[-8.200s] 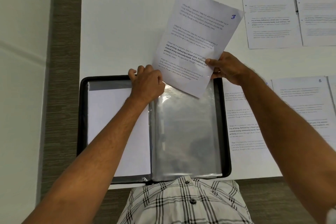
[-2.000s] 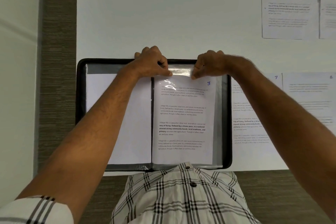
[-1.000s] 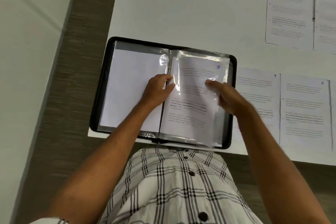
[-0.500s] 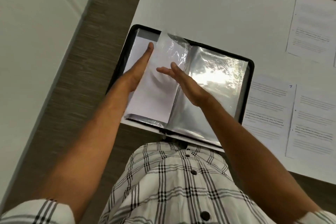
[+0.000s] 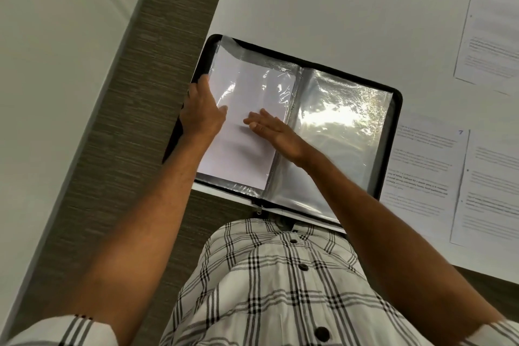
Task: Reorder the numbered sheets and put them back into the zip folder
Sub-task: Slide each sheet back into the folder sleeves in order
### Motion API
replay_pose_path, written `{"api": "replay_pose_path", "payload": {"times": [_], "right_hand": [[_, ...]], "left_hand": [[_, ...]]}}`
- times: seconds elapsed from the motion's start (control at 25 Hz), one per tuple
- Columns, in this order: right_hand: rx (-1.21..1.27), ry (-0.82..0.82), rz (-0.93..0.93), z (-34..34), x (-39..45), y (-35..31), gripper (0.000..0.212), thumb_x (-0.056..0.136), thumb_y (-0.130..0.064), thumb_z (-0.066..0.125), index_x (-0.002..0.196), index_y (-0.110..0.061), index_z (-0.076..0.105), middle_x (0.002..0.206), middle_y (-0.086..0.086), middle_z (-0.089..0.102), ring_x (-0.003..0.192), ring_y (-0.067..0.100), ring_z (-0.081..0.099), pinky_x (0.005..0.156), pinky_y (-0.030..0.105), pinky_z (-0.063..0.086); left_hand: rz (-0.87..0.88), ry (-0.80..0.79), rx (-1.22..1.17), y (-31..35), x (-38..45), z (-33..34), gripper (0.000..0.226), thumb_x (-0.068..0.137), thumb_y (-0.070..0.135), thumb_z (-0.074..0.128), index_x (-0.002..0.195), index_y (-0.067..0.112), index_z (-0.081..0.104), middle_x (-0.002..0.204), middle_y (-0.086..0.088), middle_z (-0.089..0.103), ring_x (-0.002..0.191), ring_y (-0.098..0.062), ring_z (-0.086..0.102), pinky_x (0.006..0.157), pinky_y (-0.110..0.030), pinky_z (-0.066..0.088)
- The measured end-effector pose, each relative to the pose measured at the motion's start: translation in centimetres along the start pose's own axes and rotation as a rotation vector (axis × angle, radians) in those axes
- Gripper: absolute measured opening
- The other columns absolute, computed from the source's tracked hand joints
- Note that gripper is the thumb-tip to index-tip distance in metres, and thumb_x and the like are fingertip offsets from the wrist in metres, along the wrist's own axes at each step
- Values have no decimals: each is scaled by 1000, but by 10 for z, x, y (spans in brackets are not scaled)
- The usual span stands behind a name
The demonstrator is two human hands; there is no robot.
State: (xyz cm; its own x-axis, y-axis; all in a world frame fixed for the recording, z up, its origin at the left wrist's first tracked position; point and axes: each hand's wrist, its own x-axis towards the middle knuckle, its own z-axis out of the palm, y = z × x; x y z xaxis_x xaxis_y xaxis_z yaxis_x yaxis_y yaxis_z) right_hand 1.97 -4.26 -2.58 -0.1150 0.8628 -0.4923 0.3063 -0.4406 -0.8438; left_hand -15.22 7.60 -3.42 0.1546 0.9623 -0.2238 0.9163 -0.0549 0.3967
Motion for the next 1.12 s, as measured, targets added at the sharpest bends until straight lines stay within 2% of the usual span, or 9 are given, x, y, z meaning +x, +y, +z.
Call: {"api": "replay_pose_path", "payload": {"times": [0.08,0.16,0.32,0.44,0.56,0.76,0.92,1.04,1.12], "right_hand": [[190,114,-23,-7,-2,6,35,105,-37,56,135,-25,70,154,-4,56,151,12,40,129,41,24],[276,261,-53,-18,-5,11,29,102,-27,57,123,-18,75,135,-2,70,132,12,60,121,44,40],[292,496,-73,-49,-26,32,28,98,-21,56,117,-13,76,114,0,76,109,16,70,102,40,54],[295,628,-63,-84,-52,56,23,96,-22,62,113,-13,76,110,-1,77,105,16,73,97,37,57],[258,743,-17,-123,-86,82,19,102,-14,61,117,-11,73,115,-5,74,104,1,70,93,22,53],[163,932,80,-197,-147,134,23,106,-23,58,125,-18,69,122,-9,70,113,4,65,95,17,52],[130,995,115,-270,-184,180,24,106,-23,57,129,-21,66,130,-10,68,118,2,61,84,1,44],[118,1022,93,-325,-196,211,24,106,-20,58,128,-23,66,129,-11,67,114,1,62,85,9,47],[78,1035,84,-359,-198,227,26,106,-21,57,130,-23,64,133,-11,65,116,2,59,92,19,51]], "left_hand": [[53,94,199,4,-7,13,96,81,29,82,155,15,22,156,-17,31,136,-37,42,103,-53,47],[145,83,262,14,-12,22,89,81,25,78,154,17,27,160,-17,25,141,-37,33,107,-56,38],[556,-131,177,58,-38,51,56,92,33,70,142,21,50,152,-10,43,137,-33,40,107,-52,36],[702,-197,162,105,-59,75,48,89,36,70,134,24,59,145,-6,51,131,-31,46,103,-49,37],[747,-240,173,151,-70,97,52,90,40,67,138,24,57,150,-5,47,135,-30,43,107,-50,35],[749,-287,106,250,-69,136,51,90,39,66,139,25,56,152,-2,44,140,-28,37,112,-50,30],[738,-311,74,344,-65,175,52,96,41,62,144,25,50,157,-1,38,144,-26,33,115,-49,27],[707,-310,27,403,-60,206,53,98,42,61,147,24,48,158,-3,37,144,-27,32,115,-49,28],[680,-314,-2,435,-57,224,55,98,42,62,147,22,48,156,-3,38,142,-27,35,114,-49,31]]}}
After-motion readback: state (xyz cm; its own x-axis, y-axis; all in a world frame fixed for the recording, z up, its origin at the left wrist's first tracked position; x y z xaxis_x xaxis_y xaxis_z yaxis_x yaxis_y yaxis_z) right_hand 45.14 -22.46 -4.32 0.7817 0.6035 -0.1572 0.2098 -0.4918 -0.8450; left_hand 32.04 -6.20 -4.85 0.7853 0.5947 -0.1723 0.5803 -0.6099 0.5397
